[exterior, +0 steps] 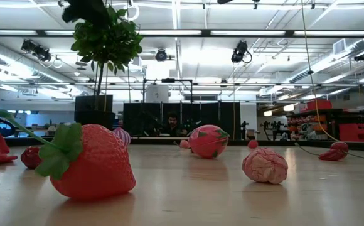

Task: Pick and placing Produce into tupperware
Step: Put the cherry into the bin

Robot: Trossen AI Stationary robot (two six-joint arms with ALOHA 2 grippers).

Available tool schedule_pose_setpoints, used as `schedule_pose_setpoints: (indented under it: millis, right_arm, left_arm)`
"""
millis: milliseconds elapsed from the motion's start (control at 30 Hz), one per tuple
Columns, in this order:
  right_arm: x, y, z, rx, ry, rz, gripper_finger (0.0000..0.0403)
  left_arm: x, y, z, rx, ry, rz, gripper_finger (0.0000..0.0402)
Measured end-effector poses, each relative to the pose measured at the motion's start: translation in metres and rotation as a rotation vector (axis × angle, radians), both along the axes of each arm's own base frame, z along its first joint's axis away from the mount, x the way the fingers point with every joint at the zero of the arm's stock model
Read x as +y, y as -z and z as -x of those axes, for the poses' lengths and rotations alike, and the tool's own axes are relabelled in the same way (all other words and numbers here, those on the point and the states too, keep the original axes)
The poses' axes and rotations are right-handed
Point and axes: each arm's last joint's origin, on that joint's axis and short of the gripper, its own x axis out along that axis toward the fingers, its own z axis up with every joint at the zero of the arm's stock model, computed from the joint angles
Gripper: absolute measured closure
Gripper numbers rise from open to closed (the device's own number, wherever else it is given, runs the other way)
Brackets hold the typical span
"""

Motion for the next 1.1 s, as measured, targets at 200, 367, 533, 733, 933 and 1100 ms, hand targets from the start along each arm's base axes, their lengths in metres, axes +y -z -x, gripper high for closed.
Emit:
schedule_pose_setpoints:
  millis: [200,367,533,733,933,1100]
  right_arm:
    - [0.006,0.009,-0.008,0.042,-0.096,-0.069,0.0122]
    - [0.014,0.018,-0.015,0.08,-0.174,-0.128,0.0122]
    - [0.021,0.029,-0.026,0.104,-0.183,-0.162,0.0122]
    - [0.028,0.045,-0.037,0.166,-0.222,-0.165,0.0122]
    - [0.027,0.043,-0.036,0.158,-0.226,-0.142,0.0122]
    - [0.029,0.041,-0.036,0.14,-0.188,-0.162,0.0122]
  left_arm:
    - [0.004,0.021,-0.041,0.108,0.072,-0.004,0.0294]
    - [0.004,0.041,-0.064,0.217,0.192,0.032,0.0294]
    - [0.006,0.059,-0.083,0.291,0.218,0.064,0.0294]
    - [0.008,0.075,-0.098,0.343,0.214,0.084,0.0294]
    - [0.009,0.081,-0.104,0.347,0.196,0.103,0.0294]
    - [0.009,0.081,-0.108,0.316,0.195,0.095,0.0294]
